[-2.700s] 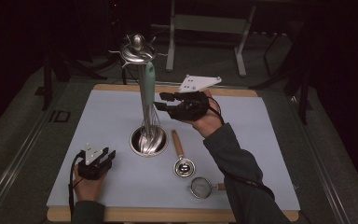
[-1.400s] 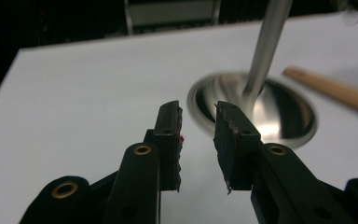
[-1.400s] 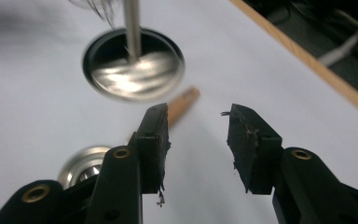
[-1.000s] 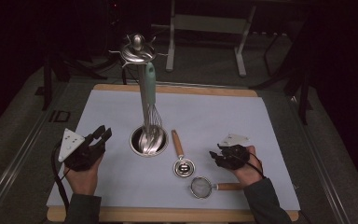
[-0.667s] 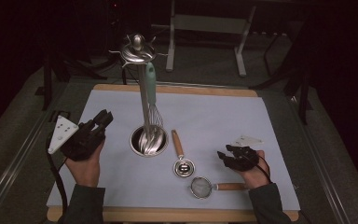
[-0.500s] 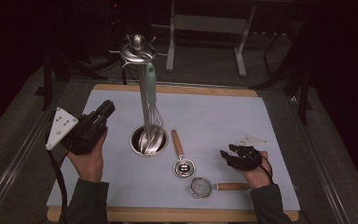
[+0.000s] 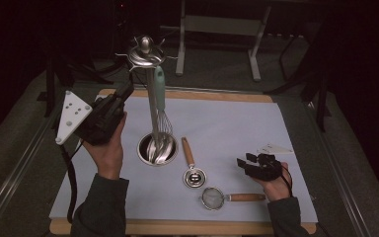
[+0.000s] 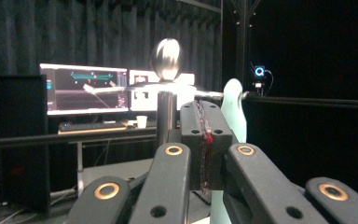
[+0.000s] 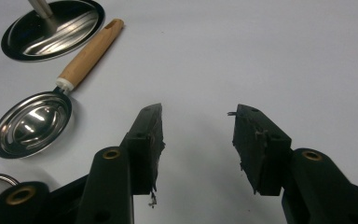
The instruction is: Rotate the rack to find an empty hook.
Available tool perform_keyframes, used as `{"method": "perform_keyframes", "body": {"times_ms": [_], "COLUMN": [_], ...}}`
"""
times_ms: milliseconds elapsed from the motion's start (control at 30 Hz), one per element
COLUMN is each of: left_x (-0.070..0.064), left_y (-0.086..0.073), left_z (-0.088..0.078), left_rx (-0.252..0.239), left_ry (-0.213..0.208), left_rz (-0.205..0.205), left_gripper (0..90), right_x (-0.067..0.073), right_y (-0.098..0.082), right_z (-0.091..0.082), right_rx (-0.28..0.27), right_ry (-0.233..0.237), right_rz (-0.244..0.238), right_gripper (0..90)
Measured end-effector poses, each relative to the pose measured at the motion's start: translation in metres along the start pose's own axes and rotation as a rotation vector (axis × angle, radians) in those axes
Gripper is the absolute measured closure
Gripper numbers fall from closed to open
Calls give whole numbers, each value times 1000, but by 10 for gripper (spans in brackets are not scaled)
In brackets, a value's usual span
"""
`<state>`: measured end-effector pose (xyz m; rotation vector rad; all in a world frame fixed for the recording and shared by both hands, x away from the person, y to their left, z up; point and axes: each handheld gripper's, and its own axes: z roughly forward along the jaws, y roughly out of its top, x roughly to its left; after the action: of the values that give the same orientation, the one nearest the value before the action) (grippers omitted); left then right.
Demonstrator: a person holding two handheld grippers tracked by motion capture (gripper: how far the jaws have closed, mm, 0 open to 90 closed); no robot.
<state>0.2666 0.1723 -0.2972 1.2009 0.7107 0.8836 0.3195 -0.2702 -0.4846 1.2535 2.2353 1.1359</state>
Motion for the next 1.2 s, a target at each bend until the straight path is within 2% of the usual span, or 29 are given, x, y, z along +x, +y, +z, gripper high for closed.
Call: {"method": "perform_keyframes", "body": {"times_ms": [167, 333, 500, 733, 1200], "left_x": [0, 2, 6, 9, 16], "left_y": [4, 5, 4, 4, 7], "left_z": [7, 13, 15, 15, 18], "left_rx": [-4, 10, 13, 15, 28], "left_ry": [3, 7, 22, 23, 53], "left_rz": [1, 23, 21, 56, 79], "left_gripper": [896, 896, 895, 896, 896], "right_x": [-2, -2, -1, -2, -5], "right_y": [-2, -3, -6, -6, -7], "right_z": [0, 0, 2, 0, -2], "right_rx": [1, 3, 14, 6, -3], "right_ry": [-4, 0, 6, 9, 11], "right_rz": [9, 14, 17, 22, 37], "right_gripper": [521, 521, 521, 524, 523]}}
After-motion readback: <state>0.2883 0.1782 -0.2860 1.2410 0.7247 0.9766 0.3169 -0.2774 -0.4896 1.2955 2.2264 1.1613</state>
